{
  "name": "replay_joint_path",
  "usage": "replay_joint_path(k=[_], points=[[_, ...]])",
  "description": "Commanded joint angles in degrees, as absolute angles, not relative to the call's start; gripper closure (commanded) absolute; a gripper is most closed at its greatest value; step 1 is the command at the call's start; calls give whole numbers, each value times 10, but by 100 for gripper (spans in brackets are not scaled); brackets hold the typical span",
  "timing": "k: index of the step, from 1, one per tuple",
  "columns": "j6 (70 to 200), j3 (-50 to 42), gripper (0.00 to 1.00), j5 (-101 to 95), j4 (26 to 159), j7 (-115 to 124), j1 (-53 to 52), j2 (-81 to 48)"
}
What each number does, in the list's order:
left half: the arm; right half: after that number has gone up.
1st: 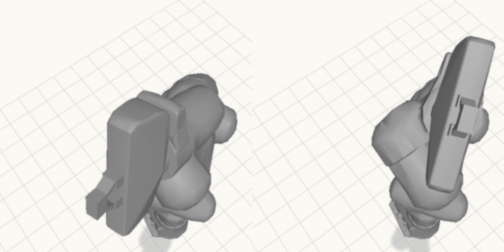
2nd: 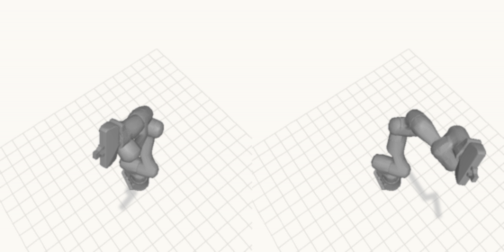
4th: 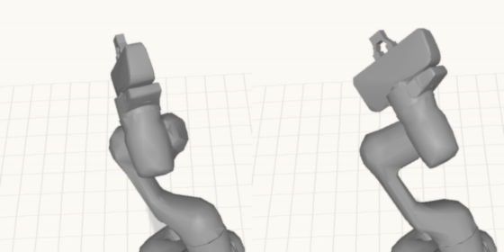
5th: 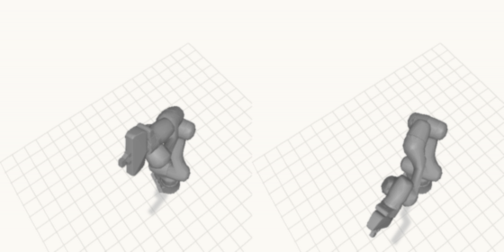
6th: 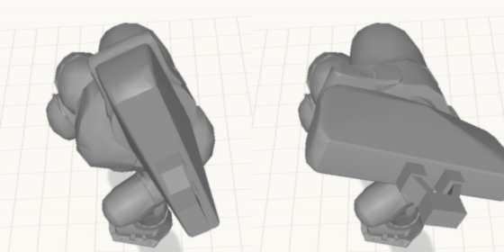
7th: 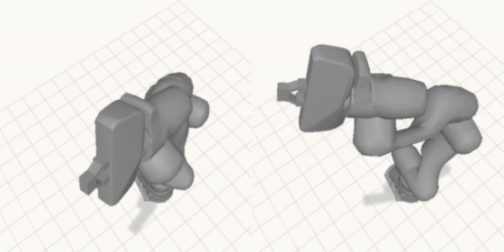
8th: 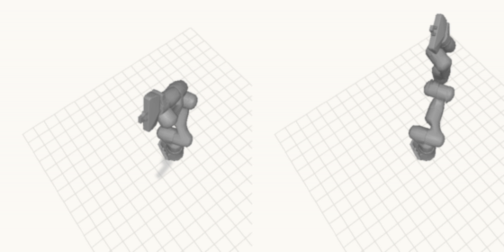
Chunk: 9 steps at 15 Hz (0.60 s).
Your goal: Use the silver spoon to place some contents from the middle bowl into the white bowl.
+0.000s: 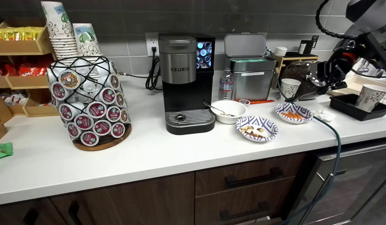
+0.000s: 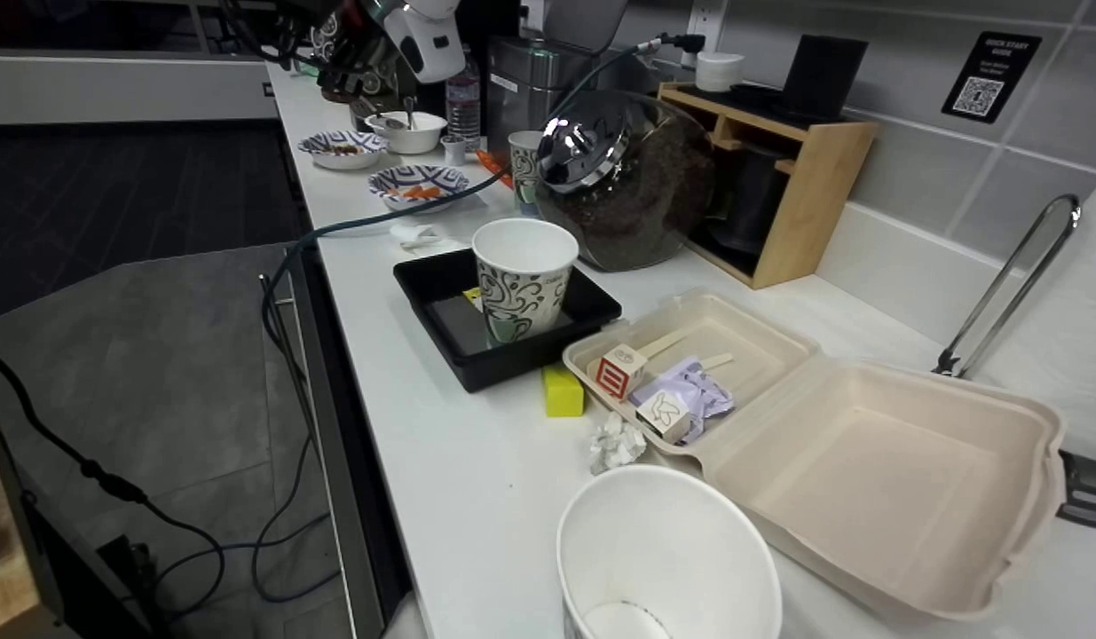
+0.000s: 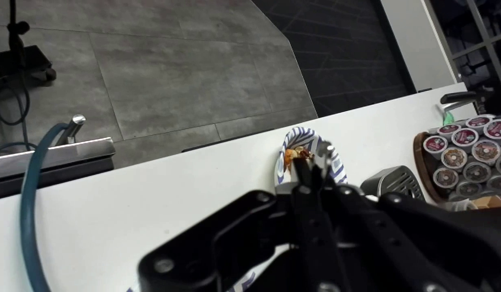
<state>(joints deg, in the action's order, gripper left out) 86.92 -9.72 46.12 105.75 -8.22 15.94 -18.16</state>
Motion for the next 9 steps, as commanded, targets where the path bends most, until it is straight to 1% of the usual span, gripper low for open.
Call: replay_joint_path(k=[1, 9], points=[[847, -105, 99, 459, 1061, -87, 165, -197], [878, -99, 99, 448, 1047, -149, 160, -236]])
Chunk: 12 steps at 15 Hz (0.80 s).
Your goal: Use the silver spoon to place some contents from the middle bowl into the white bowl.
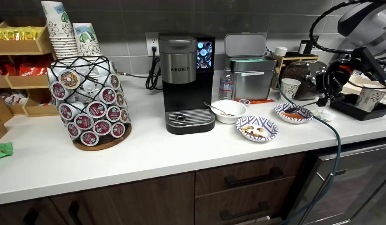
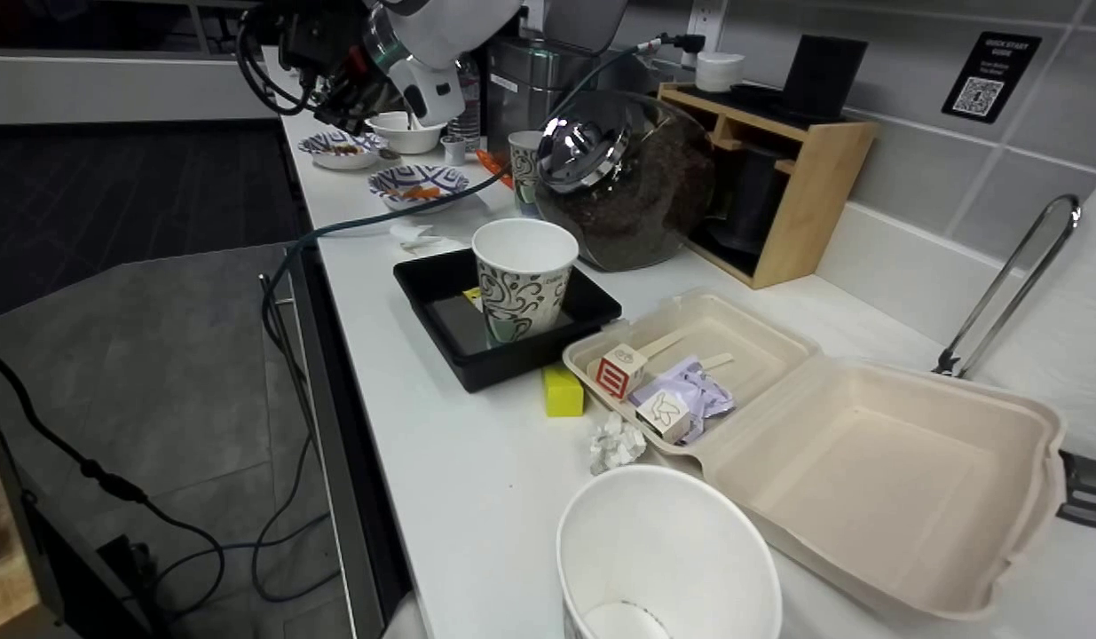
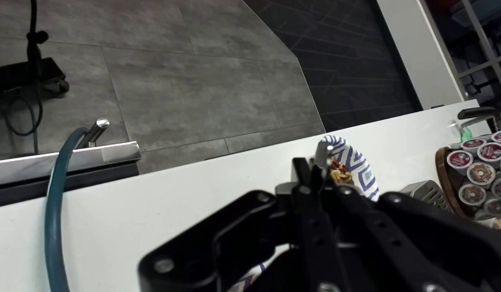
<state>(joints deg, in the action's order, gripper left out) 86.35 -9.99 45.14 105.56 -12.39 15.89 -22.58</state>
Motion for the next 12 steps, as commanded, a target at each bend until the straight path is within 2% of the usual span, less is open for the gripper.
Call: replay_joint_path(k=[1, 12], points=[[879, -99, 99, 447, 1044, -155, 162, -239], [993, -97, 99, 440, 1041, -194, 162, -252]])
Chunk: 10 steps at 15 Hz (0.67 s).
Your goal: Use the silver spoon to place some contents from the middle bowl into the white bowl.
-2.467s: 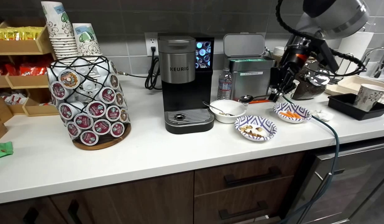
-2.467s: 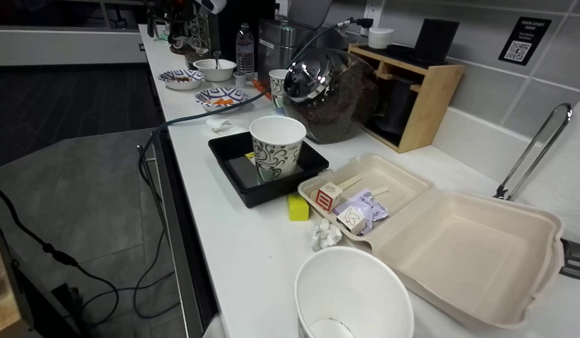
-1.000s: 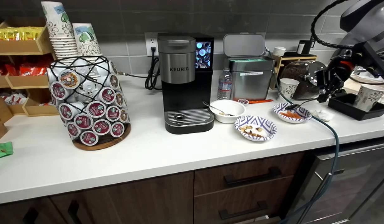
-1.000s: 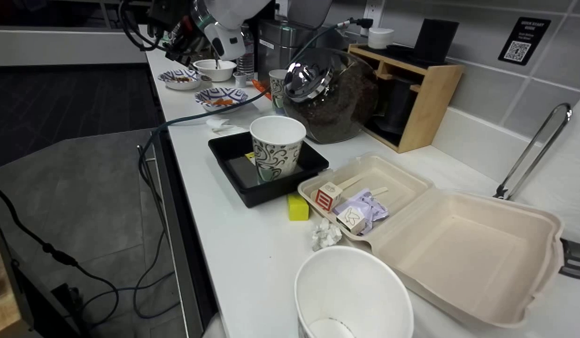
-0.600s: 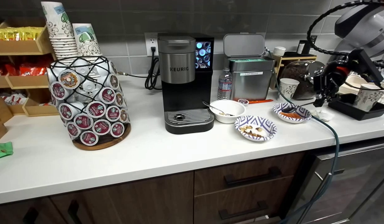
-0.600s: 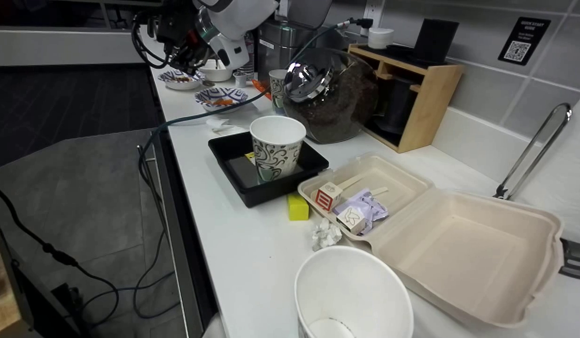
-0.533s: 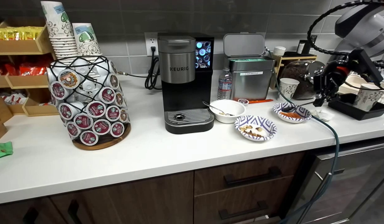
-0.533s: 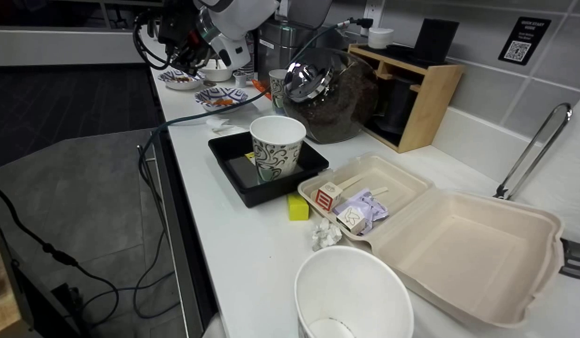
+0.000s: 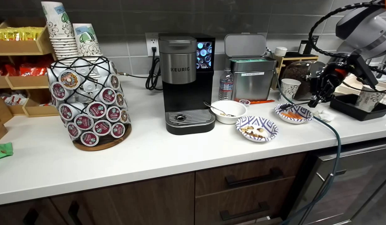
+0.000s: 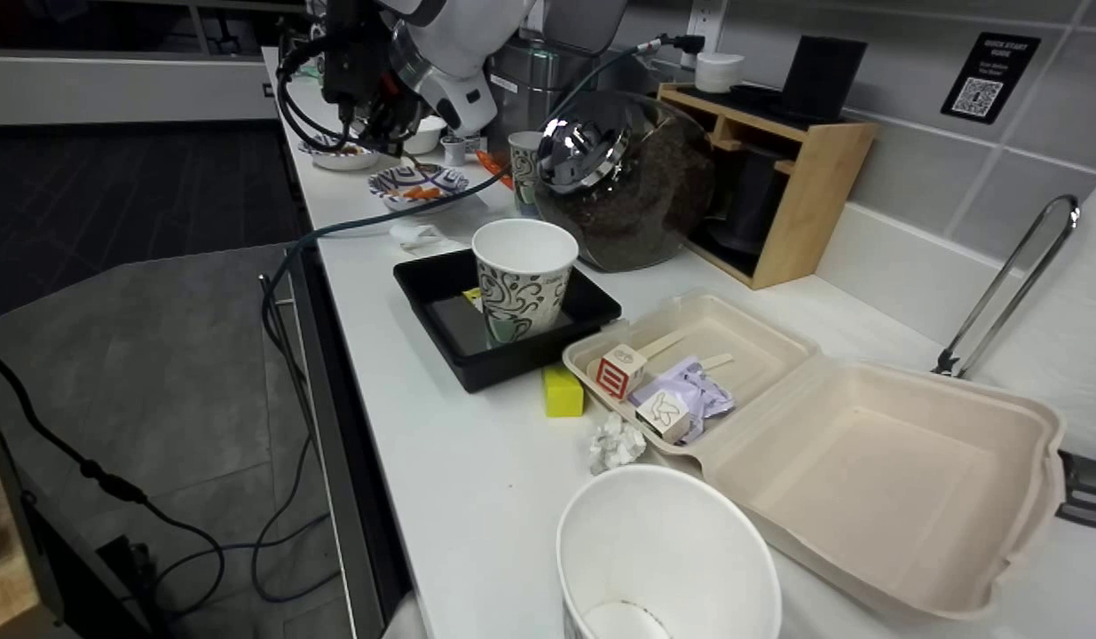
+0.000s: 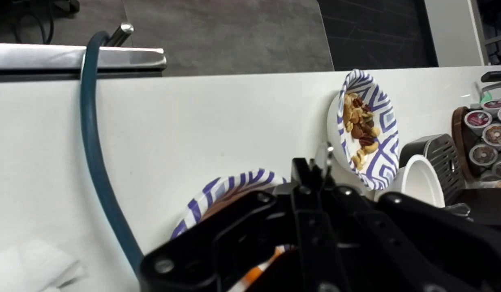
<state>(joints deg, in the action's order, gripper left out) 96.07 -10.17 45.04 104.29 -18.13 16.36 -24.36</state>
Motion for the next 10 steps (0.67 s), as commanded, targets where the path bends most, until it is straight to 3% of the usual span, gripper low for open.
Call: replay_joint_path(k=[1, 5, 6, 8, 10], points=[[1001, -96, 99, 438, 1042, -195, 162, -253], [991, -95, 99, 416, 1041, -186, 165, -260], [990, -95, 71, 410, 1041, -182, 165, -260], [989, -94, 64, 402, 1042, -177, 166, -260], [991, -96, 48, 392, 1047, -163, 165, -255]])
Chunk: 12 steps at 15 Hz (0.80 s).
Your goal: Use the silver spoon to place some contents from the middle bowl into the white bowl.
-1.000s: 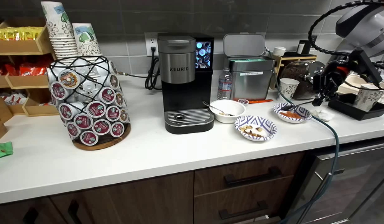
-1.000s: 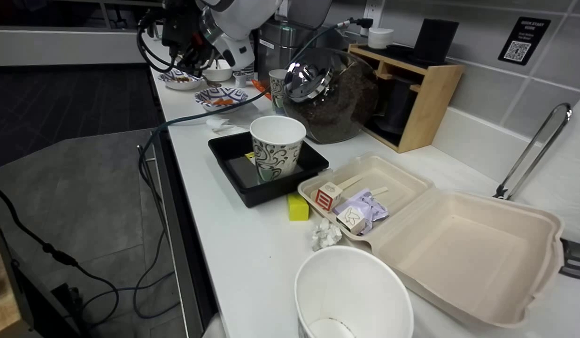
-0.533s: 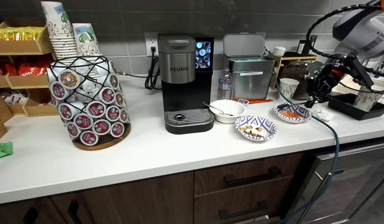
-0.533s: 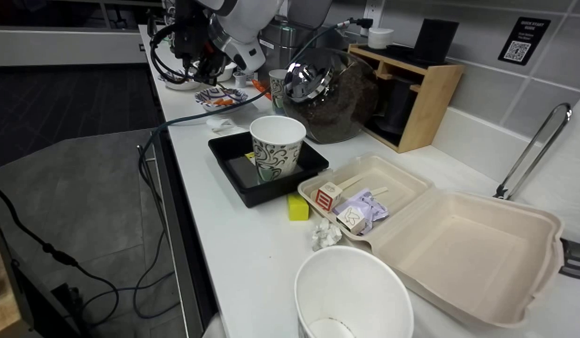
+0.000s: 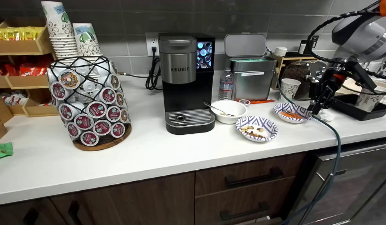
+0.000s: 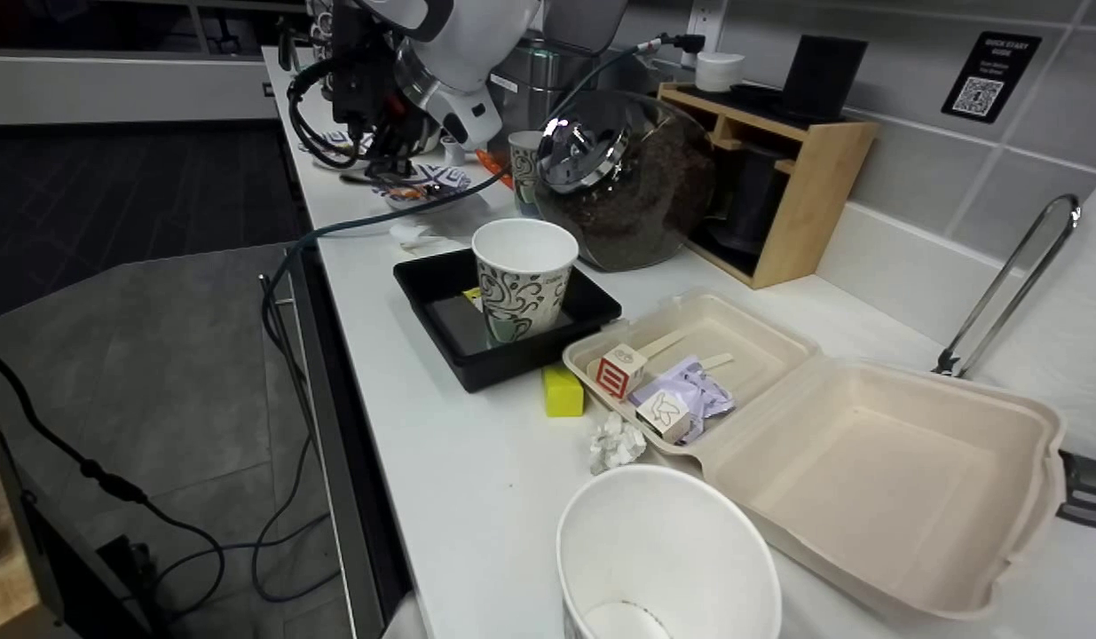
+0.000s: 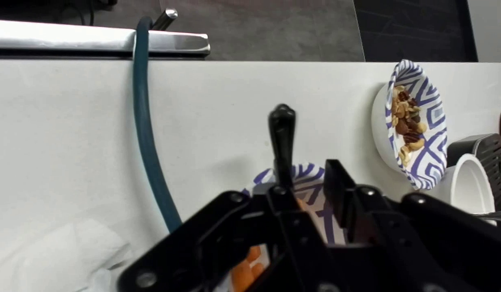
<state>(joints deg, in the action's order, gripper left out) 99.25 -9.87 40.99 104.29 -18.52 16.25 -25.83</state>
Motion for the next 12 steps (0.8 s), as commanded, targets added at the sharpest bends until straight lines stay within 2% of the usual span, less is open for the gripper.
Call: replay_joint_path(k=[1, 6, 7, 12], points=[[991, -96, 41, 388, 1051, -158, 164, -249], [1025, -91, 4, 375, 1150, -189, 147, -133], [1047, -90, 0, 372, 1188, -195, 138, -93], [1203, -82, 0, 431, 1324, -200, 111, 55]])
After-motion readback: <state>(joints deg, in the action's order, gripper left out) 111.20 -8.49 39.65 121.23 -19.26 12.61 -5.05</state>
